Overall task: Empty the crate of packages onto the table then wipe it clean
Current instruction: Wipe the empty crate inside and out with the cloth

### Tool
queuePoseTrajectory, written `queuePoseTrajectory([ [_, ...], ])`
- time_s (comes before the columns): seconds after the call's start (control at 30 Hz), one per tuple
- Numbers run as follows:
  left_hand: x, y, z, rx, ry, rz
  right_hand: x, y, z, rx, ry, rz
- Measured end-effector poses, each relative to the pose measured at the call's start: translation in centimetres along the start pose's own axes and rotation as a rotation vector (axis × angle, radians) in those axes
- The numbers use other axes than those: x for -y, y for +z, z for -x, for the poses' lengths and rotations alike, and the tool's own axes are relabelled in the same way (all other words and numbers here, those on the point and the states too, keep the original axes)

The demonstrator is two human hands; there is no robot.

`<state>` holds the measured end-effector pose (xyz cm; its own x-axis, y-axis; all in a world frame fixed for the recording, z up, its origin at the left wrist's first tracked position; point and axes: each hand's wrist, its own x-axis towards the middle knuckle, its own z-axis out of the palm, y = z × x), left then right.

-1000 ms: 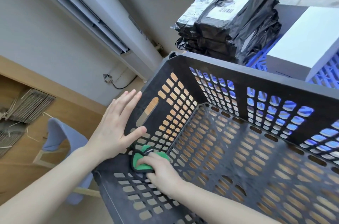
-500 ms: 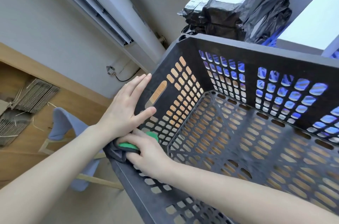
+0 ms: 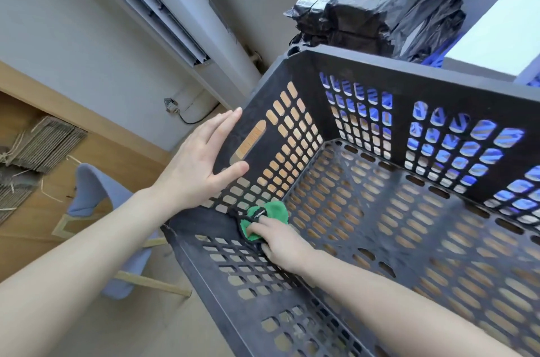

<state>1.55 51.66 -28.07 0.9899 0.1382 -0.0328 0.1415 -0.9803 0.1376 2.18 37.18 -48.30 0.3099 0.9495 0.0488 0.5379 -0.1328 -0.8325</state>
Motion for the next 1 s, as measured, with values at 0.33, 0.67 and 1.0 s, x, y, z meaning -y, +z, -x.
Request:
queuePoseTrajectory([
  [0.33, -0.1, -0.1, 0.2, -0.002, -0.002, -0.013, -3.2, -0.9, -0.2, 0.192, -0.384, 0.679],
  [0.67, -0.1, -0.1, 0.1, 0.0, -0.003, 0.007, -8.6, -8.5, -0.4, -0.047, -0.186, 0.804],
  [1.0, 0.0, 0.0, 0.1, -0.014, 0.003, 0.004, -10.3, -12.4, -1.1, -0.287, 0.227, 0.961],
])
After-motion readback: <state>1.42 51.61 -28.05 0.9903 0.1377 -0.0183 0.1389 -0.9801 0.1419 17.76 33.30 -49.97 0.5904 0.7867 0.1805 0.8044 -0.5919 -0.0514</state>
